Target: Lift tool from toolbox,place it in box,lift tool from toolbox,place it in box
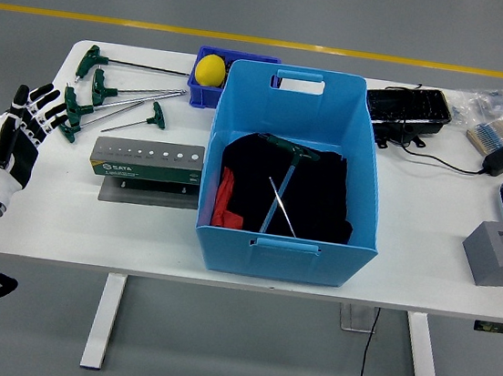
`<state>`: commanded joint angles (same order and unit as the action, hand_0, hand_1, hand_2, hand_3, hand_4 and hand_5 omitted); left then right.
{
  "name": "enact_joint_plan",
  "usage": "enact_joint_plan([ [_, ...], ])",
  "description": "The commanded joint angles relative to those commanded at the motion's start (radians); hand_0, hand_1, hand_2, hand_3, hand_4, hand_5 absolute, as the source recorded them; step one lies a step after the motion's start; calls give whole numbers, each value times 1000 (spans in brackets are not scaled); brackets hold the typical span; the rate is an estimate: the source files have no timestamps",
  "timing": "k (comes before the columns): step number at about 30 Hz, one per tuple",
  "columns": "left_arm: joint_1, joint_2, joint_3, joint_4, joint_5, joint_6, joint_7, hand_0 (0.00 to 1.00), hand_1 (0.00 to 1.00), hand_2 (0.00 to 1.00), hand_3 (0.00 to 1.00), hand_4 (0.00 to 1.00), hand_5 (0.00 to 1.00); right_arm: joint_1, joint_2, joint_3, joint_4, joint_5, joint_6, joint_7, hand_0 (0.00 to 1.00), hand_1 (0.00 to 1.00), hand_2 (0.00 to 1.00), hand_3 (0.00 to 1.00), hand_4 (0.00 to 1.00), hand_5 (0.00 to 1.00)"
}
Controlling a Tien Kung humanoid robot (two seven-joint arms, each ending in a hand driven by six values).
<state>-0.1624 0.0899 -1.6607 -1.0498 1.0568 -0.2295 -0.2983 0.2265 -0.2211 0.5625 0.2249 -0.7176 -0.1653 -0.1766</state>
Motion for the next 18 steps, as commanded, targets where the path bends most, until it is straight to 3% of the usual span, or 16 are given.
enact_joint_plan([
  [18, 29, -15, -33, -62, 17, -13, 14, 805, 830, 882, 795, 998, 838, 9, 4, 5, 0, -14, -2, -1, 617, 596, 664, 537, 770, 651],
])
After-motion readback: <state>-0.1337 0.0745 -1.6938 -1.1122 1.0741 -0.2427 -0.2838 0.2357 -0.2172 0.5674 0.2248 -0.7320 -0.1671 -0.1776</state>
